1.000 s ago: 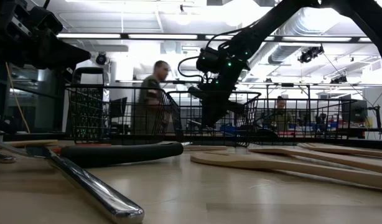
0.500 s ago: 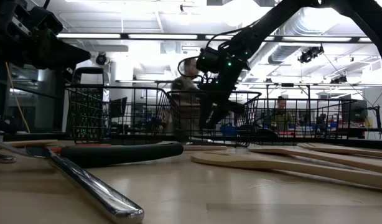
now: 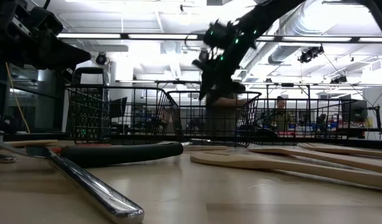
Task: Pick & Place Kitchen Items
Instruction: Put the silver knife into the middle wire basket
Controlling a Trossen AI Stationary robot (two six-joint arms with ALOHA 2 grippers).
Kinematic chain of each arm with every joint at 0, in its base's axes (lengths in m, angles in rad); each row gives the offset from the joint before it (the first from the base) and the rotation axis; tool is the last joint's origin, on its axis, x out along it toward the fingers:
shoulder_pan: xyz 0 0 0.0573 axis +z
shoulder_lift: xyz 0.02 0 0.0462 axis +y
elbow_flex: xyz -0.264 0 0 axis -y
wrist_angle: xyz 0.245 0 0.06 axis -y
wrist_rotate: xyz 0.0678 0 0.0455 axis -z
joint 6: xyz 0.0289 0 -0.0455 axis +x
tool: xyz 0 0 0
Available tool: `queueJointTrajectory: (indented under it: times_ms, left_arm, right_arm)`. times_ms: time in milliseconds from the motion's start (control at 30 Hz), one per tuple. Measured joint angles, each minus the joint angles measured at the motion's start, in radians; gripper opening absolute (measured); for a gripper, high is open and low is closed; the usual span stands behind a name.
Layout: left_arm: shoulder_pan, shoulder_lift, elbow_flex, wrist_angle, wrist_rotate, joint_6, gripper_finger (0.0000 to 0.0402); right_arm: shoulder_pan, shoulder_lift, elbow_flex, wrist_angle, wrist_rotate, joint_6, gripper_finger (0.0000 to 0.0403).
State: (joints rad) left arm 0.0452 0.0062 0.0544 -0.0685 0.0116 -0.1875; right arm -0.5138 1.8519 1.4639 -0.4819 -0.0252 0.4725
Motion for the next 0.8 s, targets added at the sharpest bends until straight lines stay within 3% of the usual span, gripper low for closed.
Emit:
queueJointTrajectory:
  times_ms: [233,367,533,800]
  left_arm:
    - [0.000,0.000,0.000,-0.004,0.001,0.000,0.0000]
    - [0.000,0.000,0.000,-0.004,0.000,0.000,0.0000]
    - [0.000,0.000,0.000,-0.005,0.001,-0.001,0.0000]
    - [0.000,0.000,0.000,-0.001,0.002,-0.005,0.0000]
  right_arm:
    - [0.057,-0.123,-0.003,-0.056,0.016,-0.127,0.0150]
    - [0.127,-0.192,-0.049,-0.090,0.136,-0.220,0.0150]
    - [0.243,-0.278,-0.228,0.000,0.254,-0.268,0.0151]
    - [0.365,-0.427,-0.625,0.428,0.098,-0.157,0.0151]
